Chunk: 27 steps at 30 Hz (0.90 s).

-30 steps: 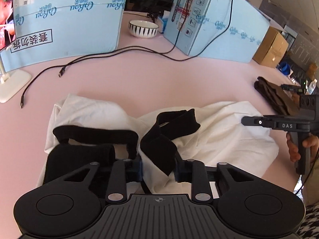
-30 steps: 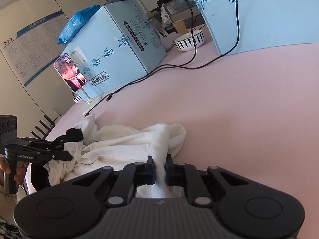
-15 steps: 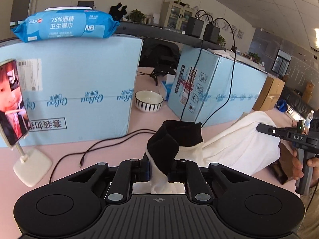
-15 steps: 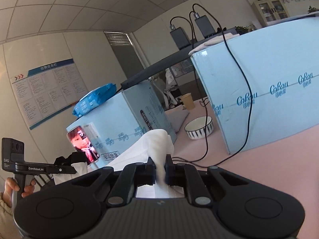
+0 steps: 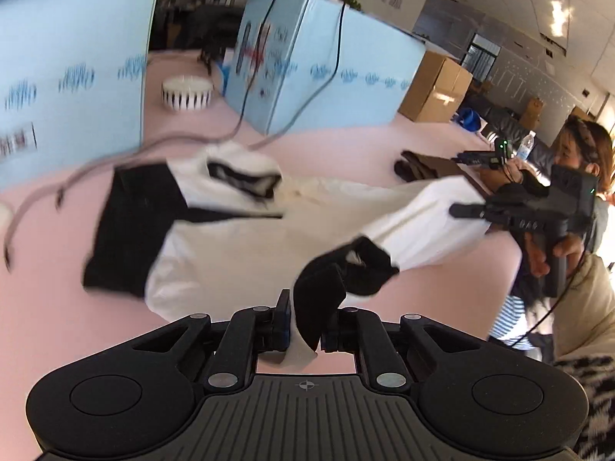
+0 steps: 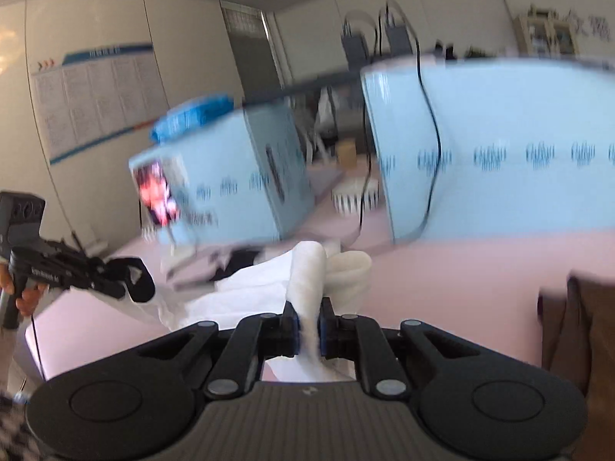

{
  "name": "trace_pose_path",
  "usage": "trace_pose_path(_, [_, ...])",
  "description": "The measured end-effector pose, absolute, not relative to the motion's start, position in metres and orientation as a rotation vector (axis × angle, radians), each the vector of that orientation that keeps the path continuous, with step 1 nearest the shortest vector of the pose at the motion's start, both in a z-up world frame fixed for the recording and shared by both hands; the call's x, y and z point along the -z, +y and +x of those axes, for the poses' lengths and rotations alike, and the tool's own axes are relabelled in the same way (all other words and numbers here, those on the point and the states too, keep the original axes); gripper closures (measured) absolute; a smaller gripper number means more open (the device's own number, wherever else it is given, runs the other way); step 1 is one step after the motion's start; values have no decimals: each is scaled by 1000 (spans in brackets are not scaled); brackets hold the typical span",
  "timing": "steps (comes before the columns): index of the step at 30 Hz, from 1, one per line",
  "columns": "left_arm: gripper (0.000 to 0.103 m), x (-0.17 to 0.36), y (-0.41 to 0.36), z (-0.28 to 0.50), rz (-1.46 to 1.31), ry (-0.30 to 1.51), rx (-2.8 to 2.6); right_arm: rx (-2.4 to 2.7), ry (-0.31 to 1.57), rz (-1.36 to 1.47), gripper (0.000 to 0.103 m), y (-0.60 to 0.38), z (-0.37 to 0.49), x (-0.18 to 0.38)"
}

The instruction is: Fold clothes

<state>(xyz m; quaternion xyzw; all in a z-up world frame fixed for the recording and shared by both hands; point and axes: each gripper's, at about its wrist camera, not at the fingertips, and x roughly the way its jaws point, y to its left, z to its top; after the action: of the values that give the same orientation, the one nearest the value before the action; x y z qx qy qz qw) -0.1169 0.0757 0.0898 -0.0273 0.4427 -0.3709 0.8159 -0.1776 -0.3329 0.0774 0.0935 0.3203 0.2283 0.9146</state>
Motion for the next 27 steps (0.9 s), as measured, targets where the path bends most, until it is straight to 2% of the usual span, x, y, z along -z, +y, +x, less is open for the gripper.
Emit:
trace_pose_path(2, [77, -68, 84, -128, -99, 1039, 784, -534, 738, 210, 85, -331, -198, -55])
trace_pose_path(3, [61, -57, 88, -133, -120, 1087, 781, -584, 759, 210, 75, -329, -210, -50])
trace_pose_path(4, [49, -50, 92, -136, -142, 1119, 774, -637, 771, 206, 58, -328, -223, -47])
trace_pose_path(7, [32, -75, 116, -135, -200, 1041, 751, -724, 730, 147, 35, -327, -254, -55])
trace_pose_path(8, [27, -85, 124, -133, -215, 997, 739, -719, 695, 128, 30, -330, -259, -62])
trace_pose_path(10, [7, -106, 139, -122, -232, 874, 700, -661, 601, 122, 10, -340, -255, -84])
trace_pose_path(12, [3, -114, 149, -97, -235, 826, 579, -545, 533, 152, 8, -353, -234, -105])
trace_pose_path(15, [3, -78, 148, -52, -271, 947, 408, -423, 599, 166, 9, -362, -191, -99])
trace_pose_path(17, [4, -43, 147, -30, -345, 1041, 366, -376, 708, 185, 12, -358, -161, -78])
trace_pose_path(20, [3, -28, 141, -29, -373, 1003, 374, -384, 815, 202, 18, -346, -133, -51])
trace_pose_path(21, [3, -27, 134, -26, -390, 1007, 405, -409, 834, 194, 36, -340, -130, -46])
trace_pose_path(22, [3, -26, 128, -23, -407, 1012, 436, -427, 854, 178, 66, -333, -127, -42])
trace_pose_path(23, [3, -24, 122, -19, -425, 1016, 467, -444, 875, 163, 83, -327, -123, -38])
trace_pose_path(24, [4, -24, 115, -16, -419, 1009, 483, -437, 874, 144, 90, -324, -122, -37])
trace_pose_path(26, [19, -26, 101, -15, -326, 955, 452, -399, 854, 103, 91, -322, -119, -36])
trace_pose_path(27, [45, -27, 96, -15, -287, 938, 416, -368, 833, 86, 92, -326, -118, -39])
